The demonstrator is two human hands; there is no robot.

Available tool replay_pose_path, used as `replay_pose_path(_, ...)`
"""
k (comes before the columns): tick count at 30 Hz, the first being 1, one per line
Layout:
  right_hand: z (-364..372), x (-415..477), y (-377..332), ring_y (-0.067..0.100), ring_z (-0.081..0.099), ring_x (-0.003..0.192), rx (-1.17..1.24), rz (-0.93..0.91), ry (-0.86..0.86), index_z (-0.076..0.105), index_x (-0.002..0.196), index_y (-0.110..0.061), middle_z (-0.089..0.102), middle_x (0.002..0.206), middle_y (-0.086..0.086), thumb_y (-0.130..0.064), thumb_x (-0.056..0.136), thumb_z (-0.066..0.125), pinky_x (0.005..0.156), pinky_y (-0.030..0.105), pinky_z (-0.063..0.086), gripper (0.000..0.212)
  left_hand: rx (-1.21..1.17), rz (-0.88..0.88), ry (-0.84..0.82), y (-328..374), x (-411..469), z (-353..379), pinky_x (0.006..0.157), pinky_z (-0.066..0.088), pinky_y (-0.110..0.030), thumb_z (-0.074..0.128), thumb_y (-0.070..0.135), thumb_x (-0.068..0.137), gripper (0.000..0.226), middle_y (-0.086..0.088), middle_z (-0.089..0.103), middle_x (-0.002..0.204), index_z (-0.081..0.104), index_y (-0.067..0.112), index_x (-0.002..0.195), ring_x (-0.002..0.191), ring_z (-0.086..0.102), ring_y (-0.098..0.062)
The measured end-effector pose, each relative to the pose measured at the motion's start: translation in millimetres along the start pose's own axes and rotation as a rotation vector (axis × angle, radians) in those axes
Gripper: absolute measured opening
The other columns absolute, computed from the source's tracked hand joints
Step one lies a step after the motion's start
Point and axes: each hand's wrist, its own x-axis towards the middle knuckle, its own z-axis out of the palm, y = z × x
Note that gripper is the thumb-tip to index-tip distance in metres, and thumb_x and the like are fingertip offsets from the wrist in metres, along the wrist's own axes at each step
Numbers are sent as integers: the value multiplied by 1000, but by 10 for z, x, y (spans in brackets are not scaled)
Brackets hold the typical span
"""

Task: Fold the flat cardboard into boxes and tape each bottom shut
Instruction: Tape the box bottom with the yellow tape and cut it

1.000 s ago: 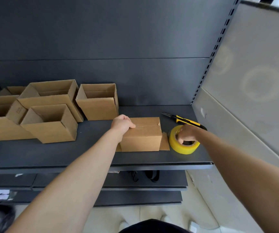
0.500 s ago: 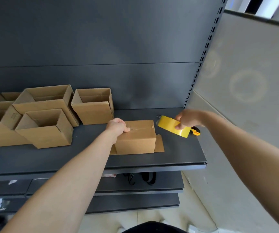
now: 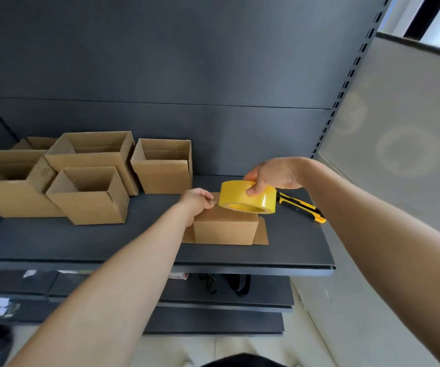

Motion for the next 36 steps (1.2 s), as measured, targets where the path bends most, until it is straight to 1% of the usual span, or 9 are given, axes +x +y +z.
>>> replay_pose_path(2, -13, 32, 6, 24, 46, 114, 21, 0, -24, 55, 115, -20, 53, 117, 1, -22, 94, 56, 108, 41, 32, 21, 49, 14, 12, 15, -3, -48, 91, 44, -29, 55, 13, 94, 19, -3, 56, 123, 65, 12, 111, 113, 51, -23)
replay_pose_path(5, -16, 71, 22, 24, 48, 108, 107, -20, -66, 56, 103, -20, 55, 111, 2, -16, 94, 56, 104, 40, 33, 9, 106, 95, 82, 8, -9, -116, 82, 45, -31, 54, 34, 94, 23, -4, 58, 106, 66, 15, 95, 98, 53, -23)
replay_pose_path(7, -4, 92, 25, 25, 50, 105, 137, -38, -86, 58, 103, -17, 58, 108, 5, -13, 94, 55, 101, 40, 36, 11, 56, 100, -45, 32, -80, -119, 65, 41, -26, 48, 39, 97, 33, -4, 58, 85, 64, 10, 92, 73, 54, -19)
replay_pose_path(9, -6, 102, 19, 24, 52, 101, 154, -56, -105, 58, 99, -17, 59, 103, 4, -10, 93, 55, 96, 38, 39, 10, -74, 63, -170, 65, -146, -114, 57, 39, -23, 45, 35, 100, 35, -5, 59, 79, 64, 5, 98, 61, 53, -15)
replay_pose_path(14, -48, 111, 29, 22, 53, 96, 186, -59, -144, 58, 96, -18, 60, 98, 1, -7, 94, 53, 87, 32, 41, 12, -155, 102, -187, 52, -118, -129, 57, 47, -19, 49, 9, 97, 17, -5, 58, 76, 61, 9, 85, 63, 56, -12)
replay_pose_path(19, -73, 154, -5, 24, 54, 100, 177, -37, -126, 59, 98, -17, 60, 104, 4, -9, 94, 53, 94, 34, 41, 10, -174, 100, -199, 70, -59, -154, 66, 51, -24, 52, 7, 95, 21, -5, 54, 72, 54, 7, 74, 66, 55, -14)
replay_pose_path(25, -110, 182, -46, 26, 56, 104, 182, -9, -123, 56, 116, -8, 59, 116, 11, -10, 94, 54, 99, 37, 42, 22, -336, 99, -293, 11, -3, -174, 66, 51, -24, 55, 13, 95, 13, -7, 57, 77, 60, 2, 90, 72, 57, -15)
replay_pose_path(32, -140, 216, -106, 26, 56, 100, 138, 11, -101, 59, 99, -15, 60, 107, 7, -13, 93, 56, 92, 35, 45, 7, -396, 85, -219, -20, 35, -163, 70, 52, -26, 45, 4, 98, 14, -12, 61, 82, 55, 5, 88, 74, 59, -17)
replay_pose_path(36, -158, 218, -101, 26, 56, 101, 165, 14, -116, 59, 97, -17, 61, 103, 5, -12, 94, 54, 94, 36, 44, 7, -470, 69, -361, -43, 15, -233, 75, 58, -27, 52, 7, 96, 15, -14, 63, 89, 61, -2, 104, 83, 64, -21)
